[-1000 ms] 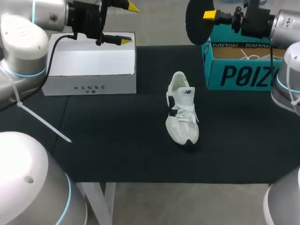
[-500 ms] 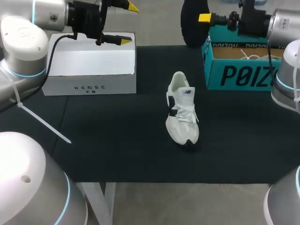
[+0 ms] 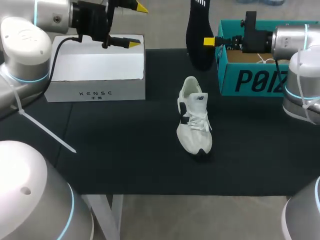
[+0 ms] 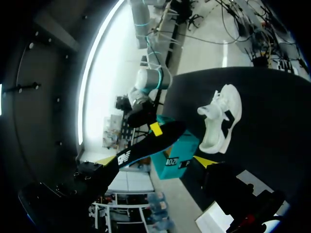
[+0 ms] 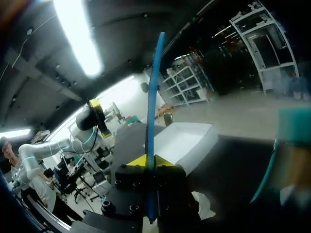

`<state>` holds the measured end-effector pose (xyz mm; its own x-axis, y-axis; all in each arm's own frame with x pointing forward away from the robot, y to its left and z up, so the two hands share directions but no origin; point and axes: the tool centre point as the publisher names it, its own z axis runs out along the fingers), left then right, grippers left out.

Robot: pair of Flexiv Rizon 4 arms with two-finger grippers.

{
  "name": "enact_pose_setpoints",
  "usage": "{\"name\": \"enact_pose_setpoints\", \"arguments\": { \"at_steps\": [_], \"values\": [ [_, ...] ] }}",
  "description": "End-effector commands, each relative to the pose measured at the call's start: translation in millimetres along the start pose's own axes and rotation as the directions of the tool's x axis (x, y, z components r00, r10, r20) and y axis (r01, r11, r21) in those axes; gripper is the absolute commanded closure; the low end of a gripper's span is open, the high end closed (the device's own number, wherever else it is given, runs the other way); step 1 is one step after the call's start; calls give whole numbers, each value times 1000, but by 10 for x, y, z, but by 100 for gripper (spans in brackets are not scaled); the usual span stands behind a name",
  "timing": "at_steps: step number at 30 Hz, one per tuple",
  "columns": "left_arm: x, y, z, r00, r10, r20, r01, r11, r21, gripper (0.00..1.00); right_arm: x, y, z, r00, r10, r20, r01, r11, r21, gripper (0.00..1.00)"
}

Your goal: Take the shoe out of the shoebox, open the shoe tongue, remove and reinsert the insole, then place the shoe into the shoebox

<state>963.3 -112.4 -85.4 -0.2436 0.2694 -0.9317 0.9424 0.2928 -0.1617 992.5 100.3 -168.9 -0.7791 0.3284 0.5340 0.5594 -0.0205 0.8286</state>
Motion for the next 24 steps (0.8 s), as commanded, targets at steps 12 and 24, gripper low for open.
{"name": "enact_pose_setpoints", "arguments": {
  "at_steps": [12, 24],
  "values": [
    [-3, -5, -3, 1000, 1, -4, -1, 1000, -1, 0, -131, -520, 89, 982, -40, 186, 20, 994, 107, 100],
    [-3, -5, -3, 1000, 1, -4, -1, 1000, -1, 0, -215, -698, 149, 974, -36, 222, 4, 990, 139, 100]
  ]
}}
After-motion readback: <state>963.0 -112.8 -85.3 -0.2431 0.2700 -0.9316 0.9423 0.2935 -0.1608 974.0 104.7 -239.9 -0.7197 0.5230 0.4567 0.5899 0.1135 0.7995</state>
